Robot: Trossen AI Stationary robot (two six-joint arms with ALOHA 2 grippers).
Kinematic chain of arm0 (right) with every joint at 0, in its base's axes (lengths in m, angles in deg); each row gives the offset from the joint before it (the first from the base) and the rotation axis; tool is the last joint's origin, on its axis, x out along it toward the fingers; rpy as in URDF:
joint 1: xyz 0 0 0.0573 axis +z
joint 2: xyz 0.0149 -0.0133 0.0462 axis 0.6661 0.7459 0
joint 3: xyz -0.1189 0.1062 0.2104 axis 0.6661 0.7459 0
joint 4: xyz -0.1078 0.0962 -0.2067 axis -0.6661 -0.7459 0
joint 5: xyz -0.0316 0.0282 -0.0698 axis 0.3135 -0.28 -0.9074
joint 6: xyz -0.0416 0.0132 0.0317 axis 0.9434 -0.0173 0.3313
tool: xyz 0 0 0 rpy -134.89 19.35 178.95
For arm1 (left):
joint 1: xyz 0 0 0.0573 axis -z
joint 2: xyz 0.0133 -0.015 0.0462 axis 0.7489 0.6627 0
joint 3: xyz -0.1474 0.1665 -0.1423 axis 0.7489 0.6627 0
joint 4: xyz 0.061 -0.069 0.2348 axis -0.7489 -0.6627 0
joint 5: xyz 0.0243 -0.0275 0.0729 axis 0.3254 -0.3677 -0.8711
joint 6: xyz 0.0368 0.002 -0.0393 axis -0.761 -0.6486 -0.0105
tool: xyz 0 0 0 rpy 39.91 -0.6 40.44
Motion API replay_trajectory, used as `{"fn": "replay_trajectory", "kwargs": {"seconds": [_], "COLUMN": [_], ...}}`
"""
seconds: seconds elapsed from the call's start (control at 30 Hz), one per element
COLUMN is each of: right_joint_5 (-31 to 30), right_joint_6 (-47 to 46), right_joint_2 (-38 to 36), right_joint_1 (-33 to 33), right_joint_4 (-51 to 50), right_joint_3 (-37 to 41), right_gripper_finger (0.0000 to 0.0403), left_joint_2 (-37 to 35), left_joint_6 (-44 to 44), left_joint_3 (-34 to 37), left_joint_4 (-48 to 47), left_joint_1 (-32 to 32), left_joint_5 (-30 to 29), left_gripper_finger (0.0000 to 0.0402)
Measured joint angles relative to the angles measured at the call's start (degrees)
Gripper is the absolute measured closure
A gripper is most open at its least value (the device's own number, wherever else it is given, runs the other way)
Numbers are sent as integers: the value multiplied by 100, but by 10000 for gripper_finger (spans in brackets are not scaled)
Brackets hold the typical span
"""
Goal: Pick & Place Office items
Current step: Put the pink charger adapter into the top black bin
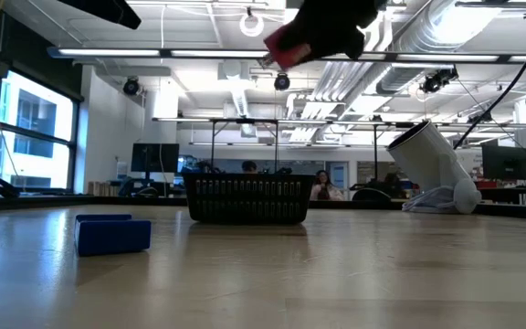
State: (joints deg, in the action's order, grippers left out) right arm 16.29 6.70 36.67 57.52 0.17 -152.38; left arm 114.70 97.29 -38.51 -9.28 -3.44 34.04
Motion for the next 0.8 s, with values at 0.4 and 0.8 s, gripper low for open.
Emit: {"fn": "replay_trajectory", "kwargs": {"seconds": [0.4, 0.8], "right_joint_5": [109, 504], "right_joint_6": [-22, 341], "right_joint_2": [0, 0], "right_joint_1": [-6, -484], "right_joint_4": [-627, -728], "right_joint_3": [0, 0], "right_gripper_finger": [262, 261], "left_joint_2": [0, 15], "left_joint_6": [340, 696], "left_joint_3": [0, 0], "left_joint_4": [4, 244], "left_joint_1": [9, -33], "left_joint_5": [220, 669], "left_gripper_finger": [152, 152]}}
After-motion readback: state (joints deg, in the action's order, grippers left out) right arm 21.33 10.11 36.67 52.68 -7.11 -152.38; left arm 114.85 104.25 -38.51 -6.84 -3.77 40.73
